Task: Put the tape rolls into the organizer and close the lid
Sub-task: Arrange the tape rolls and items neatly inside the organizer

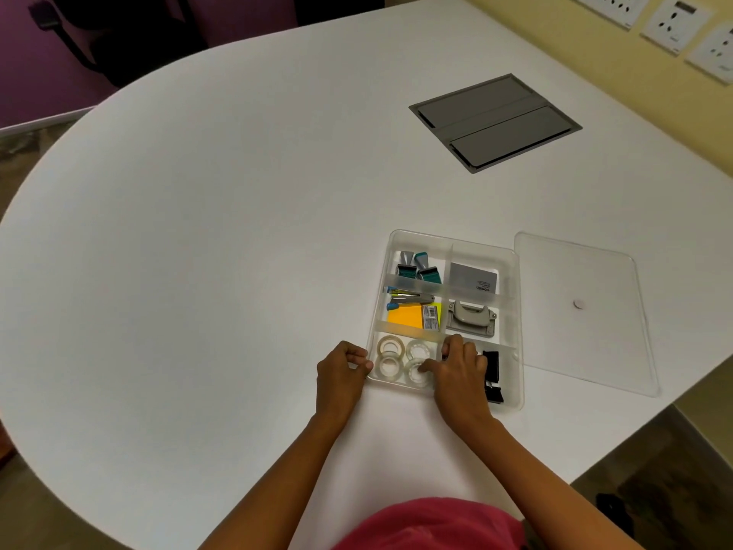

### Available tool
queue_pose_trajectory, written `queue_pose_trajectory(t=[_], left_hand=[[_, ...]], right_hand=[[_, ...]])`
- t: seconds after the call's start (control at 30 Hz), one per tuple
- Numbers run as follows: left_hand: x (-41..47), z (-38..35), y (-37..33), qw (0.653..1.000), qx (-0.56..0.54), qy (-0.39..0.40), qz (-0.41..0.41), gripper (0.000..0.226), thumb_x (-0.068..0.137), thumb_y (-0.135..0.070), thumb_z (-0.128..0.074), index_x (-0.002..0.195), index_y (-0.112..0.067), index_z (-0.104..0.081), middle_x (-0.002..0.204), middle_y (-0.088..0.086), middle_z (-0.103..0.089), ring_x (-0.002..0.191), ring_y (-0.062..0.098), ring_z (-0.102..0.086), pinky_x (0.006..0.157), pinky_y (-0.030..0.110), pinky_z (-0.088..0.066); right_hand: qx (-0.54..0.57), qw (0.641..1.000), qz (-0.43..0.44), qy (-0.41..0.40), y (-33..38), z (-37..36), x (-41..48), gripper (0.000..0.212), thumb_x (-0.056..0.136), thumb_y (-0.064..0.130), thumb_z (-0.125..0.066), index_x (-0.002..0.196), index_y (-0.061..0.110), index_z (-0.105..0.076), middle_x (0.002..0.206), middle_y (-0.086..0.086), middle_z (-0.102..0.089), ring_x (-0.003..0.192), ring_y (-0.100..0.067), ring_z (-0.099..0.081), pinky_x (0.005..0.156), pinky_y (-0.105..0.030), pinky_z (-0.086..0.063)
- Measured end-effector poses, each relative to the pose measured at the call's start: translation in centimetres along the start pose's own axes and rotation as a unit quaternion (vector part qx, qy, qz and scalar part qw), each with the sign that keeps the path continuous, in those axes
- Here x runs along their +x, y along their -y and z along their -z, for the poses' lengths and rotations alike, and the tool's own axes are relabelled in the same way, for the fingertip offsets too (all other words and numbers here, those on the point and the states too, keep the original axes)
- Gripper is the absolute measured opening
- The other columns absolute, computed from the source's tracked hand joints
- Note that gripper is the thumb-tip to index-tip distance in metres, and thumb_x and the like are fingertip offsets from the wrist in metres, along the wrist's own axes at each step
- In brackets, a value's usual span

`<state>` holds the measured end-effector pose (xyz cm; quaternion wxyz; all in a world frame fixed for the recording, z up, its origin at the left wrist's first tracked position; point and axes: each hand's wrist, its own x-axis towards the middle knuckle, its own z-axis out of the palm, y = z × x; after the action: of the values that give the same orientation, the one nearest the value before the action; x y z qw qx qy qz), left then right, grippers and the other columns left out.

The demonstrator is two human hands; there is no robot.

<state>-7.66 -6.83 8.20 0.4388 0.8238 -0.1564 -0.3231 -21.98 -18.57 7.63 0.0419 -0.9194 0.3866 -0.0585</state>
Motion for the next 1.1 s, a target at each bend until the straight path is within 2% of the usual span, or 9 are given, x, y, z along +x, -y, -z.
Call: queue_pose_trajectory(t=[0.17, 0.33, 0.47, 0.57, 0.67, 0.8, 0.87, 1.0, 1.1], left_hand=[[0.1, -0.1, 0.1, 1.000, 0.005, -0.003, 0.001, 0.013, 0.082, -0.012, -0.072, 0.086, -0.020, -0.062, 0.075, -0.009, -0.062, 0.073, 0.014, -0.062, 0.074, 0.038, -0.057], [0.2, -0.1, 0.3, 1.000, 0.006, -0.003, 0.001, 0.014, 0.082, -0.013, -0.072, 0.085, -0.022, -0.062, 0.075, -0.008, -0.063, 0.076, 0.018, -0.065, 0.073, 0.039, -0.057], [0.2, -0.2, 0.5, 1.000, 0.011, -0.003, -0.003, 0.012, 0.082, -0.015, -0.072, 0.087, -0.020, -0.062, 0.078, -0.005, -0.064, 0.079, 0.022, -0.067, 0.072, 0.037, -0.056], [0.2, -0.2, 0.5, 1.000, 0.012, -0.004, -0.003, 0.011, 0.082, -0.015, -0.071, 0.088, -0.018, -0.063, 0.080, -0.003, -0.065, 0.081, 0.023, -0.068, 0.070, 0.030, -0.054], [0.2, -0.2, 0.4, 1.000, 0.015, -0.004, -0.004, 0.011, 0.082, -0.015, -0.071, 0.089, -0.018, -0.063, 0.081, -0.003, -0.065, 0.081, 0.022, -0.067, 0.067, 0.019, -0.048], [0.2, -0.2, 0.4, 1.000, 0.019, -0.008, -0.002, 0.010, 0.083, -0.015, -0.071, 0.090, -0.017, -0.064, 0.082, -0.002, -0.066, 0.081, 0.023, -0.068, 0.069, 0.020, -0.048], [0.2, -0.2, 0.4, 1.000, 0.022, -0.010, -0.003, 0.010, 0.083, -0.015, -0.071, 0.089, -0.017, -0.064, 0.081, -0.003, -0.066, 0.081, 0.022, -0.068, 0.072, 0.025, -0.050], [0.1, -0.2, 0.3, 0.999, 0.033, -0.008, 0.000, 0.010, 0.082, -0.017, -0.071, 0.090, -0.018, -0.064, 0.080, -0.006, -0.065, 0.082, 0.021, -0.067, 0.077, 0.033, -0.053], [0.0, -0.1, 0.3, 0.999, 0.034, -0.009, 0.001, 0.009, 0.083, -0.018, -0.071, 0.089, -0.019, -0.064, 0.079, -0.008, -0.064, 0.081, 0.020, -0.067, 0.075, 0.032, -0.052]], right_hand=[[-0.016, 0.999, -0.029, 0.003, -0.1, -0.3, 0.4, 0.031, 0.049, 0.010, -0.093, 0.073, 0.016, -0.075, 0.086, -0.013, -0.054, 0.078, -0.033, -0.049, 0.064, -0.039, -0.040], [0.015, 0.999, -0.030, -0.035, 0.4, 0.0, 0.7, 0.034, 0.048, -0.003, -0.088, 0.074, 0.008, -0.070, 0.084, -0.014, -0.054, 0.078, -0.031, -0.047, 0.062, -0.038, -0.037], [-0.020, 1.000, 0.000, -0.016, 1.1, 0.0, 1.9, 0.029, 0.046, 0.013, -0.091, 0.065, 0.008, -0.070, 0.089, -0.015, -0.058, 0.084, -0.029, -0.040, 0.063, -0.037, -0.037], [-0.041, 0.999, 0.012, 0.010, 1.3, 0.0, 3.0, 0.038, 0.039, 0.027, -0.094, 0.064, 0.009, -0.071, 0.096, -0.016, -0.058, 0.089, -0.030, -0.041, 0.066, -0.038, -0.038], [-0.061, 0.998, 0.013, 0.020, 1.4, 0.2, 3.1, 0.040, 0.038, 0.024, -0.095, 0.065, 0.009, -0.069, 0.097, -0.017, -0.060, 0.090, -0.031, -0.045, 0.068, -0.037, -0.038], [-0.064, 0.997, 0.008, 0.038, 1.3, 0.0, 2.6, 0.045, 0.038, 0.028, -0.095, 0.068, 0.007, -0.069, 0.100, -0.018, -0.060, 0.091, -0.034, -0.052, 0.069, -0.039, -0.039], [-0.065, 0.997, 0.011, 0.038, 1.3, -0.3, 2.8, 0.043, 0.039, 0.025, -0.095, 0.067, 0.007, -0.068, 0.100, -0.018, -0.060, 0.091, -0.034, -0.052, 0.069, -0.038, -0.038], [-0.072, 0.997, 0.026, 0.012, 1.4, -0.9, 3.7, 0.030, 0.049, 0.003, -0.088, 0.071, 0.007, -0.067, 0.099, -0.019, -0.061, 0.087, -0.033, -0.052, 0.068, -0.037, -0.036], [-0.082, 0.996, 0.045, 0.008, 1.1, -1.4, 3.9, 0.028, 0.046, -0.001, -0.086, 0.062, 0.007, -0.064, 0.095, -0.019, -0.060, 0.085, -0.032, -0.046, 0.069, -0.038, -0.029]])
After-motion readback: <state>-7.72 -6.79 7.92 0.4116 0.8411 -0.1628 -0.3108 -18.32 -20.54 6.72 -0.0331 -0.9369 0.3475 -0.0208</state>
